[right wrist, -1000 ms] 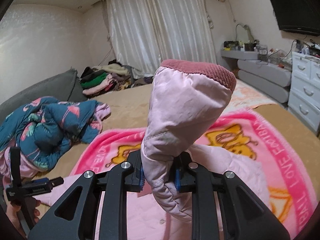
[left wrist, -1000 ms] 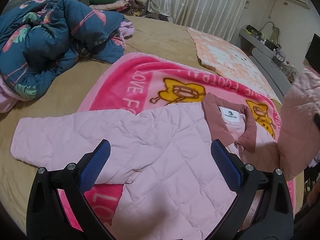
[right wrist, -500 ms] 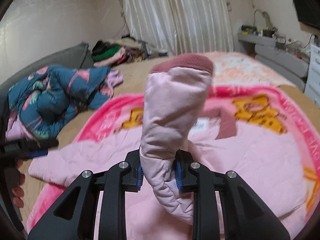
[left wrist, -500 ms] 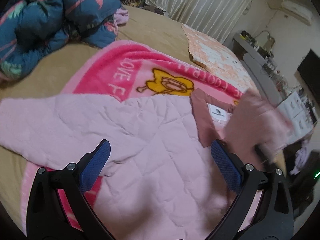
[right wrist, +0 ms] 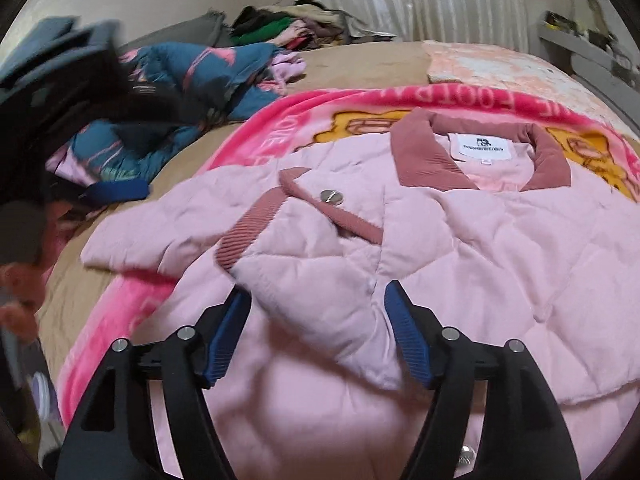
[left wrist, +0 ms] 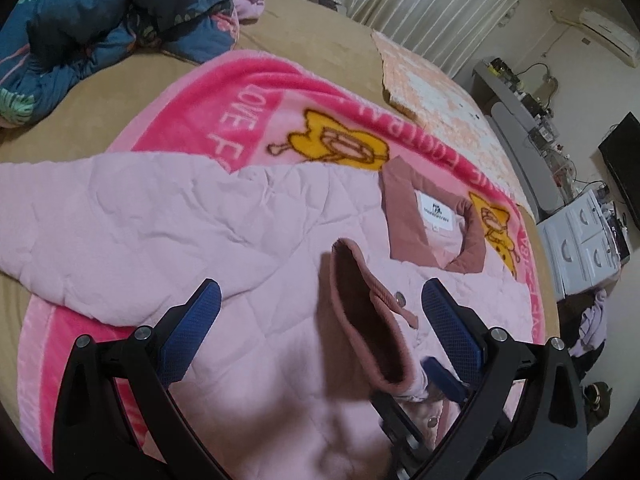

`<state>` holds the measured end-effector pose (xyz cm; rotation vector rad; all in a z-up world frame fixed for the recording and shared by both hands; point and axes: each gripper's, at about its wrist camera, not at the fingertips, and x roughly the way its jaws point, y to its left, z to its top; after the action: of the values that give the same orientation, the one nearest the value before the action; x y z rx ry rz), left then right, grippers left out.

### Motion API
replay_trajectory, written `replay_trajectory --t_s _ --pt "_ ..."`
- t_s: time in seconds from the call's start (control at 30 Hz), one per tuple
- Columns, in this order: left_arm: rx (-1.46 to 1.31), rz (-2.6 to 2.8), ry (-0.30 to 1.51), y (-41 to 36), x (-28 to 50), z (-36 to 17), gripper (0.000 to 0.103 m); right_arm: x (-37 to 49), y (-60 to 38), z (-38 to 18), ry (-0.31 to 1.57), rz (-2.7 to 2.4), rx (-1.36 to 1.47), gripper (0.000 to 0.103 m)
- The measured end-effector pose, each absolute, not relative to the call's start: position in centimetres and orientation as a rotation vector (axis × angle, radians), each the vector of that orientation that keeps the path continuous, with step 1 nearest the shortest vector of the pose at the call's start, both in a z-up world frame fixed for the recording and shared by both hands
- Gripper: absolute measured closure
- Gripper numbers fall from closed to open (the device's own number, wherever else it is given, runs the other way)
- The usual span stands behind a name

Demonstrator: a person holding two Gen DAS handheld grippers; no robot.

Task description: Fold large clothes

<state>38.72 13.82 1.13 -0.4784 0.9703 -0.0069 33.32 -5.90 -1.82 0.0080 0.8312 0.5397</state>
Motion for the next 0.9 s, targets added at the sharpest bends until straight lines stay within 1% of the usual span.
replay_trajectory --t_s 0.03,0.07,0.17,0.33,0.43,0.5,0.53,0.57,0.63,0.7,0.73,0.77,0.8,0.83,0.87,0.9 --pt "-0.481 -0.007 0.979 13.7 38.7 0.8 0.009 32.7 -6.8 -1.1 0.809 0.546 0.015 0.02" --pt "-0.488 -0.015 0.993 13.5 38.7 0.4 0.009 32.3 -7.5 -0.5 0.792 0.543 0.015 0.018" --pt "-0.489 -0.024 1.029 12.7 38.9 -0.8 0.009 31.6 -10.8 1.1 0.753 0.503 0.0 0.018" --pt "-0.521 -0.048 1.101 10.8 39.2 -3.6 0.009 31.7 -17.0 1.8 0.742 0.35 -0.054 0.018" --pt "-0.513 -0.048 1.126 9.7 39.2 -4.8 0.012 31.9 -20.9 2.1 0.728 0.265 -0.059 0.018" --pt "-0.505 -0.045 1.132 8.9 39.3 -5.3 0.012 32.0 -23.2 2.2 0.721 0.215 -0.051 0.018" --pt "-0.501 -0.051 1.134 8.4 39.4 -5.5 0.016 32.1 -24.3 2.2 0.72 0.191 -0.045 0.018" --pt "-0.497 -0.064 1.138 7.9 39.4 -5.8 0.025 32.1 -25.1 2.1 0.717 0.179 -0.042 0.018" --pt "-0.476 -0.078 1.151 7.0 39.5 -6.1 0.039 32.3 -27.0 2.0 0.717 0.139 -0.026 0.018" --pt "-0.42 -0.057 1.151 6.1 39.4 -6.3 0.041 32.6 -28.6 1.6 0.726 0.113 0.009 0.018" --pt "-0.393 -0.062 1.14 5.8 39.4 -6.2 0.05 32.5 -29.1 1.5 0.73 0.106 0.026 0.018" --pt "-0.378 -0.071 1.125 5.6 39.4 -6.0 0.066 32.4 -30.0 1.4 0.738 0.094 0.05 0.018" --pt "-0.346 -0.062 1.108 5.4 39.3 -5.7 0.076 32.4 -30.7 1.2 0.743 0.084 0.061 0.018" --pt "-0.323 -0.051 1.098 5.4 39.4 -5.4 0.094 32.3 -31.3 1.1 0.747 0.073 0.065 0.018" --pt "-0.319 -0.061 1.08 5.7 39.4 -4.9 0.097 32.3 -31.6 1.1 0.75 0.065 0.065 0.018" --pt "-0.322 -0.073 1.066 5.9 39.6 -4.4 0.098 32.1 -32.0 1.2 0.752 0.056 0.063 0.018"
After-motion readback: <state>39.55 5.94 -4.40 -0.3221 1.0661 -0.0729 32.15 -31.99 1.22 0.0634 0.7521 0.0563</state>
